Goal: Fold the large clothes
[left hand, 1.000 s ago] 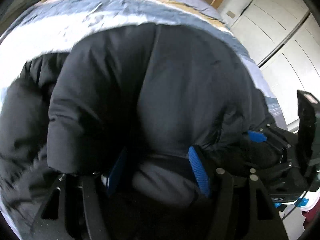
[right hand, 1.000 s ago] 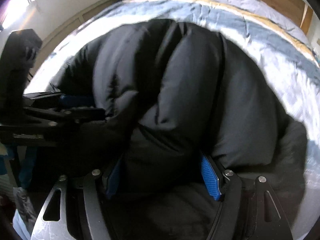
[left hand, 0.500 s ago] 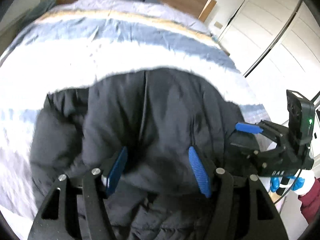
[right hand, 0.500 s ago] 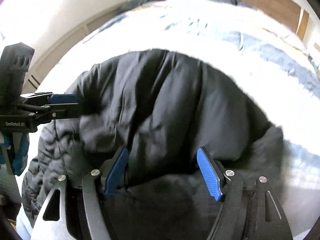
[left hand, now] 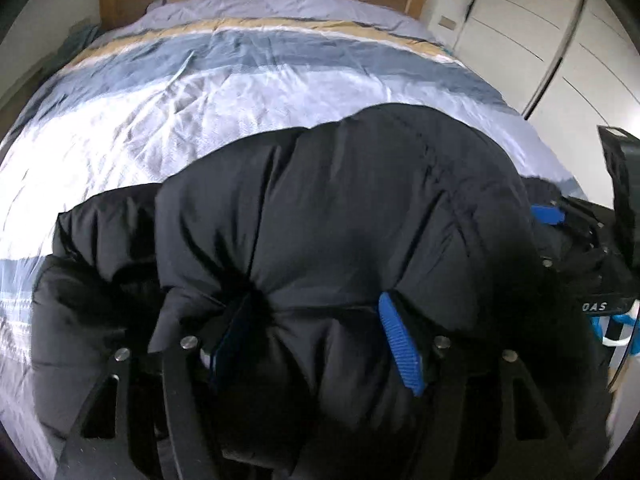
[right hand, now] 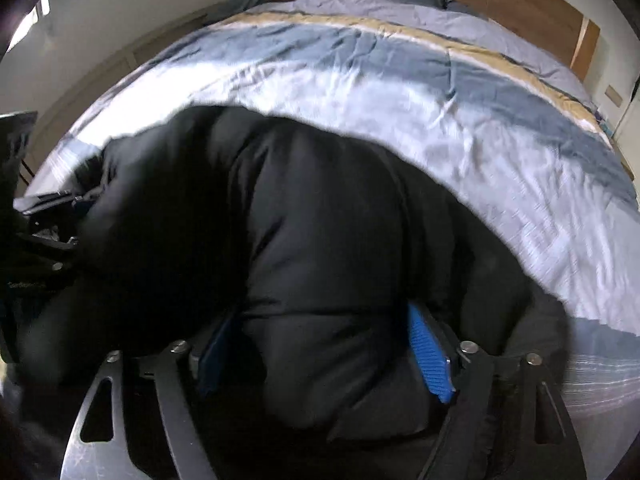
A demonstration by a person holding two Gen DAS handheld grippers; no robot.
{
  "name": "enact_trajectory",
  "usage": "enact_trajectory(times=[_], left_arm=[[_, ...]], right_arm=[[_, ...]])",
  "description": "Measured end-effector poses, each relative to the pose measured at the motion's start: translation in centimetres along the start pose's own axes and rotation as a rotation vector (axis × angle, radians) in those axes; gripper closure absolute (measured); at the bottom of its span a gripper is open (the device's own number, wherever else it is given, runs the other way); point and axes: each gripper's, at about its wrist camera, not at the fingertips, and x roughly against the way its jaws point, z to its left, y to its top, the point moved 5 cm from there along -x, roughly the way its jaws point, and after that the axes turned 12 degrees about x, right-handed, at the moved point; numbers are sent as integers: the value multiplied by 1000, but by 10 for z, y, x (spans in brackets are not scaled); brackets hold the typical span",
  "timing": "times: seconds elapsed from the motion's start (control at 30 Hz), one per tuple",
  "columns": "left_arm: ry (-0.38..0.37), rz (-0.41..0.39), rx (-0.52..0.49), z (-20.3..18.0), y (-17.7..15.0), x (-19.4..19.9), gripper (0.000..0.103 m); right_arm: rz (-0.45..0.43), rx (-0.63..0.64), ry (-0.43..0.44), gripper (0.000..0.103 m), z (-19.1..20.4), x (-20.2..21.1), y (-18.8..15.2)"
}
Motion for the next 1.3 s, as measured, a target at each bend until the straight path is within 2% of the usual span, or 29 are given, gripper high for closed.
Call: enact_trajectory(times=[0.23, 0.4, 0.6, 0.73, 0.87, 0.97, 1.07, 1.1, 1.2, 1.3], left_arm=[[0, -98, -32, -1, -13, -2, 36], [-12, -157, -30, -1, -15, 11, 36], [-61, -223, -21, -7, -14, 50, 35], [-124, -204, -66, -29, -23, 68, 35], [-121, -162, -98, -45, -38, 65, 35], [-90, -111, -72, -42, -48, 48, 35], [-65, -65, -55, -34, -50, 30, 35], [-59, -57, -52, -33, -50, 28, 35], [-58, -94, -40, -34, -52, 40, 35], [-69, -132, 7, -30, -59, 72, 35]], right_arm=[[-82, 26, -58, 19, 8, -10, -16], [-147, 33, -94, 19, 10, 1, -19], [-292, 22, -69, 21, 15, 50, -15], [-342, 74, -61, 21, 26, 83, -11], [-323, 106, -47, 21, 35, 95, -21], [-262, 89, -15, 21, 38, 74, -37], [-170, 101, -34, 21, 45, 41, -52], [-165, 97, -35, 21, 46, 39, -55], [-169, 82, -56, 22, 46, 44, -56], [-215, 32, -48, 22, 46, 76, -61]])
